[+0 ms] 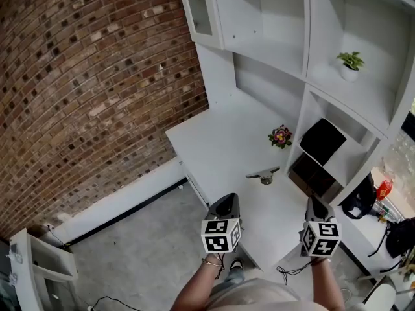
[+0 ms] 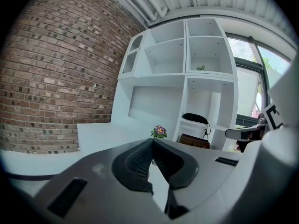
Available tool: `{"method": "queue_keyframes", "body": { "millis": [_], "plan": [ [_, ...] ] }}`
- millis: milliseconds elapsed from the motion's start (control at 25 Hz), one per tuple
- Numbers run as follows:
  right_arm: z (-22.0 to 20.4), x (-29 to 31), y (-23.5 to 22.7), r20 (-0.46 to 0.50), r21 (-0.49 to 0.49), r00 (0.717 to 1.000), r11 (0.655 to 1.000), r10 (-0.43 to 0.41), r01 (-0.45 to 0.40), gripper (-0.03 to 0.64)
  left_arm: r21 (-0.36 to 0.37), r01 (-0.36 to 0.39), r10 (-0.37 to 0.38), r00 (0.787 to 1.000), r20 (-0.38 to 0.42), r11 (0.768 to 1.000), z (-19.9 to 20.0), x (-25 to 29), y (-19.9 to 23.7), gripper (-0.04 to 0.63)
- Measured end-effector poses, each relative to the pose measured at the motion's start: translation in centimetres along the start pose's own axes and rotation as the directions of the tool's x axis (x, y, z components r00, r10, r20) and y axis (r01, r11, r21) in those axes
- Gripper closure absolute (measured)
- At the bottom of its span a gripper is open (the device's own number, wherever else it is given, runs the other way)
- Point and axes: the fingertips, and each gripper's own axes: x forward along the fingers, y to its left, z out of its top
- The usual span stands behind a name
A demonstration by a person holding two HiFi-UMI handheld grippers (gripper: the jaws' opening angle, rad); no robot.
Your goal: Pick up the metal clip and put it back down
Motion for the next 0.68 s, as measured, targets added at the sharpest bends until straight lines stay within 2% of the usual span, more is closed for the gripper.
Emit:
{"method": "queue_keyframes", "body": {
  "millis": [680],
  "plan": [
    [-0.13, -0.14, -0.79, 0.001, 0.021, 0.999, 0.998, -0.053, 0.053, 0.617, -0.015, 0.025, -0.025, 1.000, -0.003, 1.000, 0.50, 0.59, 0.28, 0.584]
  ]
}}
